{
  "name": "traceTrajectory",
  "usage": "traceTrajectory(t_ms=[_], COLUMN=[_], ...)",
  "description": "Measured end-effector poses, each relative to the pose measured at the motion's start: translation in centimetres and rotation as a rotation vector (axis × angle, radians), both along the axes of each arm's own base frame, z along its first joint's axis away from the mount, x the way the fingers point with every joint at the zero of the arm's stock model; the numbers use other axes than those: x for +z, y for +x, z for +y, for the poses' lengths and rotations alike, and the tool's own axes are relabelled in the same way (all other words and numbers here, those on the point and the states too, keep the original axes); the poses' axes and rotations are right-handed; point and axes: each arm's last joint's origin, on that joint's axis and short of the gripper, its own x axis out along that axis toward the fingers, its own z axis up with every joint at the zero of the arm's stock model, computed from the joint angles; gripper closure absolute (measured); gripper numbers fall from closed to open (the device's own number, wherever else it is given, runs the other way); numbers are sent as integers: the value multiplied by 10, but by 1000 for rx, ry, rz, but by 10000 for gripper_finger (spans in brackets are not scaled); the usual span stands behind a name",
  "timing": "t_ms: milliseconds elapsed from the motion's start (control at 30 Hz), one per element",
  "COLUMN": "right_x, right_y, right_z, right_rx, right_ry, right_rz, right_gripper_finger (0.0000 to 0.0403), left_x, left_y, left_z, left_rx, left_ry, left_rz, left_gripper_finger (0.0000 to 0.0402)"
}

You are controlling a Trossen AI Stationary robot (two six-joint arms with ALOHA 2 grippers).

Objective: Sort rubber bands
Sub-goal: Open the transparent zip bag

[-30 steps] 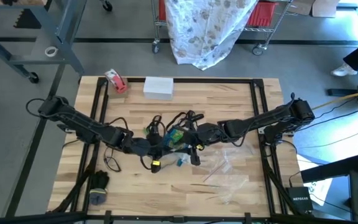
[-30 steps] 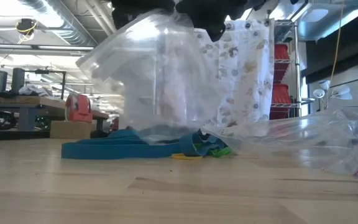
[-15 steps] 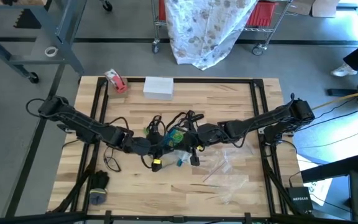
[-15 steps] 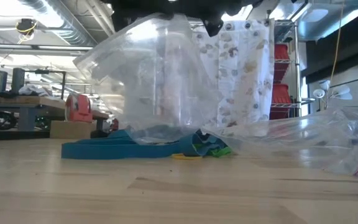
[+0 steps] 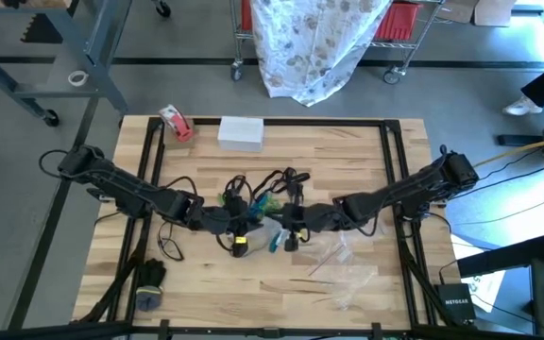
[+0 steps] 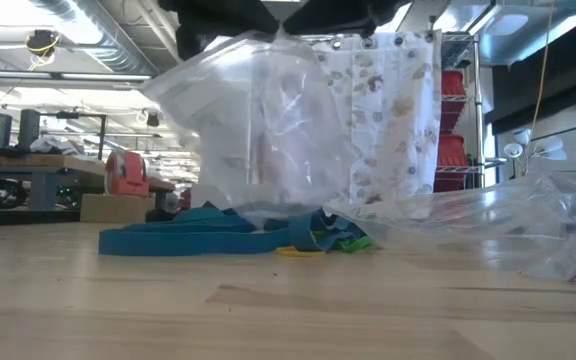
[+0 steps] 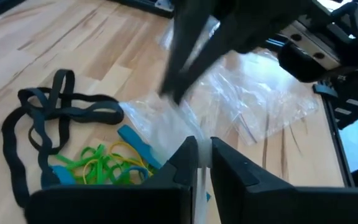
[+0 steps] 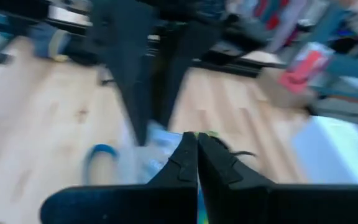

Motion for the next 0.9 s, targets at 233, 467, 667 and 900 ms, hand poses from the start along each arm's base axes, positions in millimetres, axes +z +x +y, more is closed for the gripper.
traceTrajectory(t_ms=[233,467,667,900], right_x=[1,13,24,26], right_y=[-1,0,2,2], right_z=[0,1,1,1], right_rx=[-51,-58,-59,-45], right_ry=[-30,-52,-57,-27], right_rz=[-9,52,68,78], right_gripper_finger=[403,403,403,403], left_x=[-3,-13,-20,-27], left_y=[-3,-15,-26,-38], left_z=[-3,-10,-17,-21], left_rx=[-7,5,18,61], left_ry=[-15,-30,-33,-44], left_rz=[34,157,254,351], left_gripper_finger=[376,376,376,376])
